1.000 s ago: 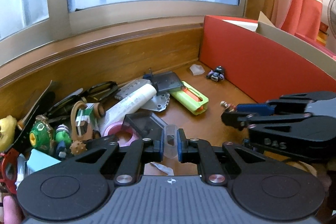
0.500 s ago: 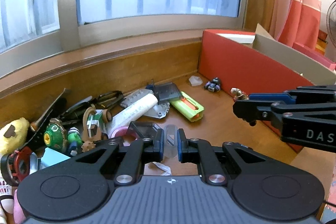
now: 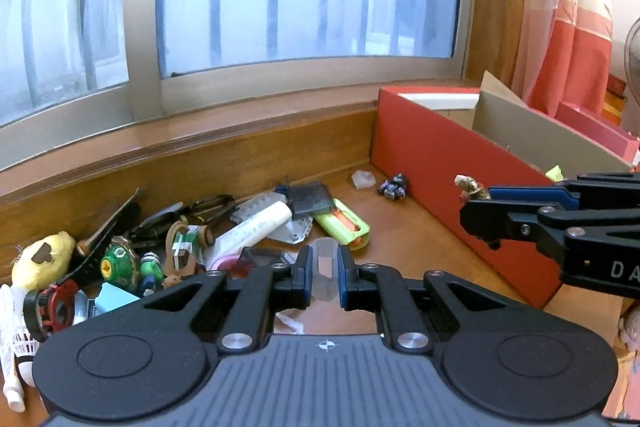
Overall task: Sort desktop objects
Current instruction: 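Carry the clear cup and black-and-red figurine toward the box with both tools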
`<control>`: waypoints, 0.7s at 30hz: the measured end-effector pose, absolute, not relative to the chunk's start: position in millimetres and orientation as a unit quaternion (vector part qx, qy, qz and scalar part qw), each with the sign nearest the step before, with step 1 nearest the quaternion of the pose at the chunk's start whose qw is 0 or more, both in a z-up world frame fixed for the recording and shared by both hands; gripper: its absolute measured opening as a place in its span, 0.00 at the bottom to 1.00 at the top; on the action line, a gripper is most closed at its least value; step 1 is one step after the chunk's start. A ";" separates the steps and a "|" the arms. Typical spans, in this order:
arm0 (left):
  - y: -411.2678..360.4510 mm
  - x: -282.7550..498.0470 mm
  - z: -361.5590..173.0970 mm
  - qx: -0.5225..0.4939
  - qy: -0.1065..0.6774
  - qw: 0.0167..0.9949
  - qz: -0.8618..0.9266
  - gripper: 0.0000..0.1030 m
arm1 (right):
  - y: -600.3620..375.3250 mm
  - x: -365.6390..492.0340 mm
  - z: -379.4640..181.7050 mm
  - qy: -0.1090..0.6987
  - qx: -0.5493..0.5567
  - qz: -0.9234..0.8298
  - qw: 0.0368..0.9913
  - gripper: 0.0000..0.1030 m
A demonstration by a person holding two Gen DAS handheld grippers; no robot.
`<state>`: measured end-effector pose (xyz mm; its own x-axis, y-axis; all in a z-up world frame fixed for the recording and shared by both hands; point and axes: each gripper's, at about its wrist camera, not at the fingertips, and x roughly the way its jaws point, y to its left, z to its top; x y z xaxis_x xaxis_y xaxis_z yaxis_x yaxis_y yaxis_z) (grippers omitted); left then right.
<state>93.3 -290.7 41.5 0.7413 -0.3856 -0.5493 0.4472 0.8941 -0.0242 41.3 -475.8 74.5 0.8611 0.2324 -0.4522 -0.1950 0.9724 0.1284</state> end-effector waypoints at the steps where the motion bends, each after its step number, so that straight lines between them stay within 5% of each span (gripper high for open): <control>1: -293.5 92.1 44.2 0.053 0.279 0.932 -0.224 0.14 | -478.2 39.2 77.0 0.237 0.037 0.114 0.964 0.26; 21: -340.9 83.1 62.4 0.044 0.266 0.941 -0.206 0.15 | -551.8 28.1 101.3 0.208 0.040 0.116 0.970 0.26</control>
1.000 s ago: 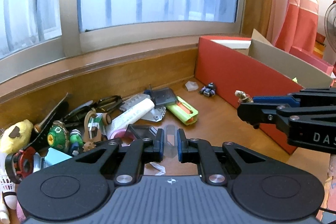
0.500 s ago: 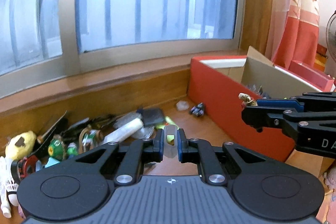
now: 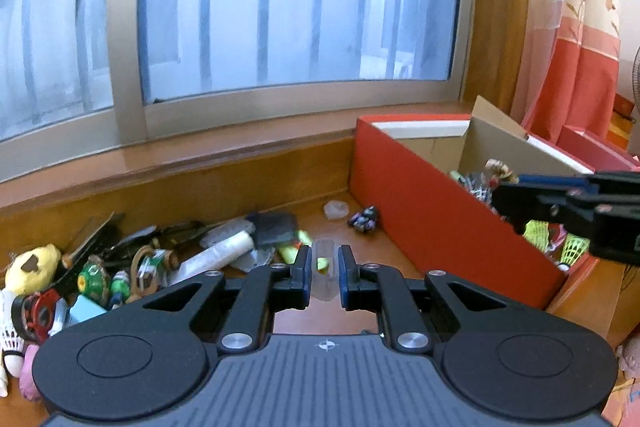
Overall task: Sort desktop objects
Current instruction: 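Carry the clear cup and black-and-red figurine toward the box with both tools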
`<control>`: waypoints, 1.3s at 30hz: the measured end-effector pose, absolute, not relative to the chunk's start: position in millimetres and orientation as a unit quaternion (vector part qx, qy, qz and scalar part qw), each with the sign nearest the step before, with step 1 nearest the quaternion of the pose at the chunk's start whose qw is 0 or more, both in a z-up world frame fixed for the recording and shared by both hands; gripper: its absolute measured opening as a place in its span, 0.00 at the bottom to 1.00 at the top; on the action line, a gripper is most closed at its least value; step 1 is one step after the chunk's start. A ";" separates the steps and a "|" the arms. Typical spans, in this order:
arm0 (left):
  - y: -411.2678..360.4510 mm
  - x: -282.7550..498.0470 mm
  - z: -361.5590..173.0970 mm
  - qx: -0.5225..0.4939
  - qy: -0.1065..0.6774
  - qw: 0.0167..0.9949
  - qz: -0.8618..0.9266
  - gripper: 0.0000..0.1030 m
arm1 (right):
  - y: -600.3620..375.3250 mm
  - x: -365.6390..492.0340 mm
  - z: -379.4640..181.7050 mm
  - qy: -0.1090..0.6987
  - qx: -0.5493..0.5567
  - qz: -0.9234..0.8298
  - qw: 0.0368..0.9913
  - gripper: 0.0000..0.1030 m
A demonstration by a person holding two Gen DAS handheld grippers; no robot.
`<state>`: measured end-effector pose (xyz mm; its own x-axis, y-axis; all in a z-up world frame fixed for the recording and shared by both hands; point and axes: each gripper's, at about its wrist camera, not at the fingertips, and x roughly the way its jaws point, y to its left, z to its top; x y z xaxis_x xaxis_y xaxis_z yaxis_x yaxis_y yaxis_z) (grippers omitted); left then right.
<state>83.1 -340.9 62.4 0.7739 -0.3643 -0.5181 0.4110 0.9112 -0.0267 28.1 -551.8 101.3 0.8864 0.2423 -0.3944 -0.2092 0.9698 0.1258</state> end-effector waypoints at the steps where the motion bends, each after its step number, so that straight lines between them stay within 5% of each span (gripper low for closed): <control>1: -344.2 83.1 63.9 0.046 0.263 0.941 -0.208 0.15 | -554.9 28.5 100.8 0.209 0.041 0.115 0.970 0.26; 16: -432.8 93.2 96.9 0.075 0.208 0.941 -0.257 0.15 | -609.3 29.9 102.1 0.190 0.053 0.100 0.975 0.26; 39: -536.3 127.7 70.4 0.105 0.255 0.913 -0.302 0.15 | -712.1 41.9 74.1 0.207 0.094 0.023 0.973 0.26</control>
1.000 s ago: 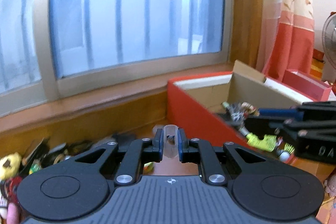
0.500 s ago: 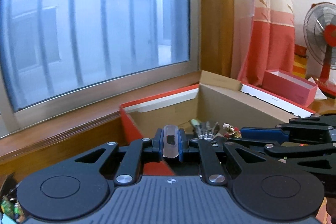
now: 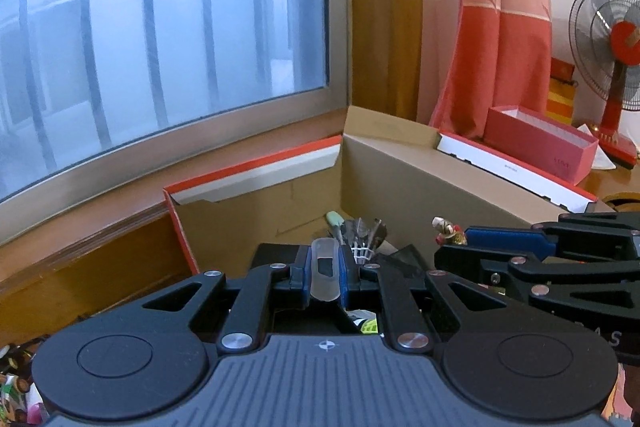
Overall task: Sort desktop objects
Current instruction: 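Carry the clear cup and black-and-red figurine toward the box with both tools, then open the left tool to drop the cup into the box while the right tool drops the figurine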
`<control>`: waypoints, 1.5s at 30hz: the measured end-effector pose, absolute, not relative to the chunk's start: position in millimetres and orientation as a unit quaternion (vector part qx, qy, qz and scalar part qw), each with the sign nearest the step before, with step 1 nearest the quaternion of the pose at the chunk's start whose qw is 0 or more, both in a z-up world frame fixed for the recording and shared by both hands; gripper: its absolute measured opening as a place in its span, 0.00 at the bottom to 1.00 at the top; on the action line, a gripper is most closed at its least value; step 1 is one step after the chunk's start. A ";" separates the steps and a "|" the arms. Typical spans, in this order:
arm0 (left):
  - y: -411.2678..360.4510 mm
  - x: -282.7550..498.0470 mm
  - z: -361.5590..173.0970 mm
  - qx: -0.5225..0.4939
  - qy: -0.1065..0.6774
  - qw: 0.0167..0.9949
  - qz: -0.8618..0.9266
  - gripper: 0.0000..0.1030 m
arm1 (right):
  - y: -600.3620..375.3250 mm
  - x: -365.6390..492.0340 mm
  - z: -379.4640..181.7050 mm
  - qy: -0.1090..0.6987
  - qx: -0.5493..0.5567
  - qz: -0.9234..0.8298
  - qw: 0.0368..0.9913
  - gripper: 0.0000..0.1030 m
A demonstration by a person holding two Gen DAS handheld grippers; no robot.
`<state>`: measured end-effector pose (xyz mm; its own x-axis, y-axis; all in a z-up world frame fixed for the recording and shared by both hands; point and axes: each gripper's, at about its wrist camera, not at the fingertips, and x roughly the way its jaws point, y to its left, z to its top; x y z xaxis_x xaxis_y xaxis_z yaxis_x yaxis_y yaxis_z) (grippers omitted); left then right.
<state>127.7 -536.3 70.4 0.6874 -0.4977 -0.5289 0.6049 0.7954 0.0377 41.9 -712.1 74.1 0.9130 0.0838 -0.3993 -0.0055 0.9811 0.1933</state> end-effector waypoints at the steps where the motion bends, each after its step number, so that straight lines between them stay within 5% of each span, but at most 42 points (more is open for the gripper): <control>1: -537.5 128.5 69.8 0.106 0.257 0.912 -0.302 0.15 | -713.4 42.1 73.4 0.208 0.095 0.022 0.973 0.26; 26: -533.3 131.5 63.7 0.105 0.271 0.905 -0.310 0.29 | -713.1 42.2 69.3 0.226 0.118 -0.011 0.967 0.32; 38: -518.2 130.3 69.5 0.084 0.275 0.911 -0.294 0.73 | -706.4 36.7 73.0 0.224 0.127 -0.029 0.966 0.50; 45: -506.2 125.8 74.9 0.077 0.273 0.916 -0.283 0.82 | -700.0 29.8 75.5 0.221 0.125 -0.039 0.967 0.56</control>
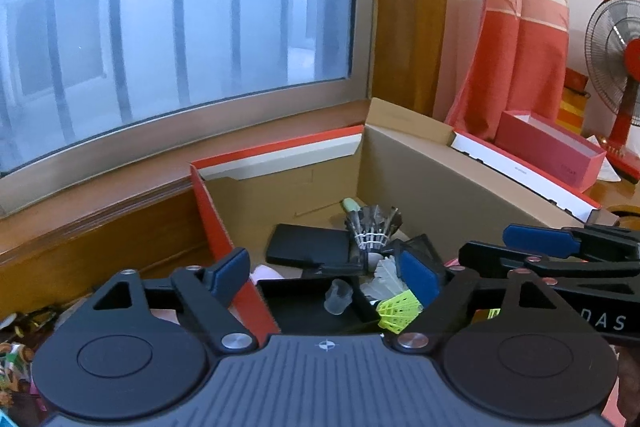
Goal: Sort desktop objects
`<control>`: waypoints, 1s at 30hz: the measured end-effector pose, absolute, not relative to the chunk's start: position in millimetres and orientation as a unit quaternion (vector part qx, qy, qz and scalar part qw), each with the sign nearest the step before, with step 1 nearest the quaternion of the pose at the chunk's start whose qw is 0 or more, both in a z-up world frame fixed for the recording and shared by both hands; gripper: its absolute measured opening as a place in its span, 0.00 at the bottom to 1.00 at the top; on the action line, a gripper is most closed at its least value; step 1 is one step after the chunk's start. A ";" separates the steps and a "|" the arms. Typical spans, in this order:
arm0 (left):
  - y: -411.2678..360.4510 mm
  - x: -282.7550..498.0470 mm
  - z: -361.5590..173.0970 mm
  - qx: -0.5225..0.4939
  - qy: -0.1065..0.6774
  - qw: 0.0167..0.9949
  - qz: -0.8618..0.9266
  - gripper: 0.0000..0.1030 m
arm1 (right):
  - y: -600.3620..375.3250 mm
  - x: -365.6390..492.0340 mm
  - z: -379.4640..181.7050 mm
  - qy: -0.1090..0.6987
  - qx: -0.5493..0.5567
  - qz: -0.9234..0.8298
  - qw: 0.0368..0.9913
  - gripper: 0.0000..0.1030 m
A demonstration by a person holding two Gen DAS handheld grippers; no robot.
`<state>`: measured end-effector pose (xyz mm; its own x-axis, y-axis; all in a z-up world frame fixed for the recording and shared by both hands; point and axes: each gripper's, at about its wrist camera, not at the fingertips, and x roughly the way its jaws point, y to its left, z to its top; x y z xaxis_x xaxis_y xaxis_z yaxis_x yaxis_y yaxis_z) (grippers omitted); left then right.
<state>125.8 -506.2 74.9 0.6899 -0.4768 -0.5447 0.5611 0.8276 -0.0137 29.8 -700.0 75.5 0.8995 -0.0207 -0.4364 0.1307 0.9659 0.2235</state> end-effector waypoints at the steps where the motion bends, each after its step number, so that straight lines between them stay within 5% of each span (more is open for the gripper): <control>1: -504.1 124.6 76.2 0.077 0.273 0.917 -0.282 0.83 | -698.7 29.0 75.9 0.220 0.124 -0.040 0.967 0.58; 10: -477.3 114.4 89.6 0.058 0.268 0.924 -0.269 0.99 | -683.4 22.0 80.9 0.218 0.121 -0.051 0.967 0.64; 21: -442.8 93.8 96.2 0.065 0.280 0.921 -0.263 1.00 | -659.9 1.0 90.6 0.240 0.123 -0.063 0.961 0.77; 30: -441.1 86.7 98.5 0.114 0.333 0.903 -0.247 1.00 | -645.7 -9.5 103.6 0.347 0.106 -0.037 0.931 0.96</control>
